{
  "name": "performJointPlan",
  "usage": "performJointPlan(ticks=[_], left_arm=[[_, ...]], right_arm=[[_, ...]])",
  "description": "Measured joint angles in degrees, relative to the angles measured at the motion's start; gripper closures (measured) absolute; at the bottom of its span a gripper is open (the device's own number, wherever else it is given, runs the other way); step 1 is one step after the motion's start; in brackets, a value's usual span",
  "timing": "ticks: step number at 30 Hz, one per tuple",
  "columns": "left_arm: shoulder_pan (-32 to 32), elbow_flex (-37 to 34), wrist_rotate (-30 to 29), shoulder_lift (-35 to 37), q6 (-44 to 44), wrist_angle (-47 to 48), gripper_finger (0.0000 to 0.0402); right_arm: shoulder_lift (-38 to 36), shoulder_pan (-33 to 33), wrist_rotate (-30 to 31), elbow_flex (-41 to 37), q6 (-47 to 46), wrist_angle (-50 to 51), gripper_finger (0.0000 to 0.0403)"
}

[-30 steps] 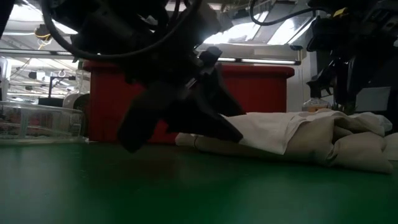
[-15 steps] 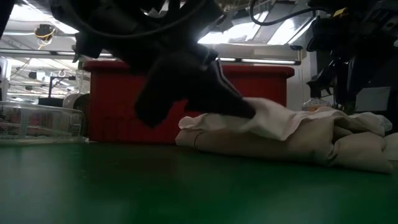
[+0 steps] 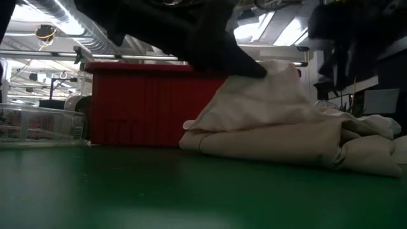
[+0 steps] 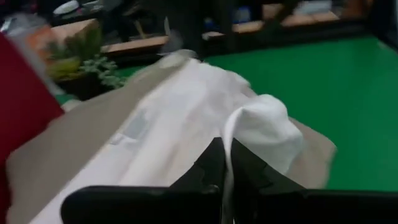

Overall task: Fold laundry
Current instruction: Fold the white underwear

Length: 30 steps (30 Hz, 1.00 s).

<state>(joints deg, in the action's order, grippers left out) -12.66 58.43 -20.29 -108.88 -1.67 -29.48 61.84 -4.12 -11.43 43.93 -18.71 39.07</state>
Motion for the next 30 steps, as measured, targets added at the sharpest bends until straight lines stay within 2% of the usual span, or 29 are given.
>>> performJointPlan(ticks=[5, 10, 16, 25, 30], left_arm=[[4.42, -0.01, 1.63, -0.02, 4.58, 0.05, 0.0398], [8.31, -0.02, 3.77, -0.04, 4.61, -0.64, 0.0398], [11.68, -0.02, 10.73, -0.68, 4.61, -0.99, 0.0398], [13.16, -0.02, 10.81, -0.68, 4.59, -1.57, 0.0398], [13.13, -0.02, 10.83, -0.68, 4.58, -1.56, 0.0376]], right_arm=[[0.0, 0.0, 4.16, 3.27, 4.2, -0.22, 0.026], [0.0, 0.01, 8.75, 4.0, 7.44, -1.7, 0.026], [0.0, 0.0, 11.62, 4.0, 9.95, -3.35, 0.026], [0.17, 0.0, 12.94, 4.0, 10.44, -7.16, 0.026], [0.17, 0.0, 12.94, 4.0, 10.46, -7.87, 0.026]])
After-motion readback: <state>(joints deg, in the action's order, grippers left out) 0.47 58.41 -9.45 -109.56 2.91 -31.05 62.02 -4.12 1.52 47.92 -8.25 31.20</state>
